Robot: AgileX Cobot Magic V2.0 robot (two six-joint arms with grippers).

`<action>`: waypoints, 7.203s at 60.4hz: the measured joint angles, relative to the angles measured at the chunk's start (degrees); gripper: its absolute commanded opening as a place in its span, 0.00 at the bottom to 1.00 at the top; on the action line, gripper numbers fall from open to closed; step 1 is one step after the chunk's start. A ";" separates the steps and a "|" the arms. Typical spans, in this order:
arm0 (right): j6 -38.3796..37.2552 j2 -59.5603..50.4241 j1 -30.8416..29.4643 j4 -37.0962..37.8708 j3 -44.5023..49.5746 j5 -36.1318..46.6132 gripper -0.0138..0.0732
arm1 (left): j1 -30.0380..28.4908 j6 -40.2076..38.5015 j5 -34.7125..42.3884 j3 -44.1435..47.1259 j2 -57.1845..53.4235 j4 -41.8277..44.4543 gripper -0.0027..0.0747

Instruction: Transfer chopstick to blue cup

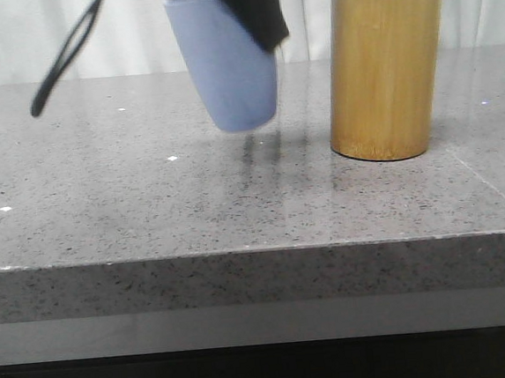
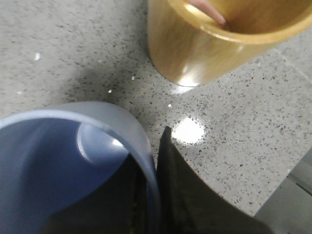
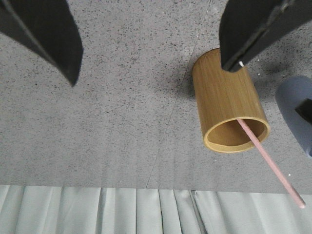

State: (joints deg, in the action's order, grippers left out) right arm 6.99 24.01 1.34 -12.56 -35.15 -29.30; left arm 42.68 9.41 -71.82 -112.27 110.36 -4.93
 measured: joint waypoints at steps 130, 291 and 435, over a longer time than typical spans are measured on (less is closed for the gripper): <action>0.00 0.00 0.00 0.00 0.00 -0.13 0.83 | -26.76 -4.01 -0.56 17.33 -32.14 4.93 0.01; 6.65 58.29 27.78 7.82 -32.84 23.21 0.03 | -30.84 -8.50 38.68 87.98 -102.67 2.63 0.01; 6.53 56.33 18.17 -3.75 -50.02 -2.47 0.03 | -30.84 -8.50 38.68 87.98 -102.67 2.63 0.01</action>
State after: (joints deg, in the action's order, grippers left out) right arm 13.52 80.35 19.51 -16.32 -85.17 -31.78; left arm 11.84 0.91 -33.15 -24.29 7.69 -2.30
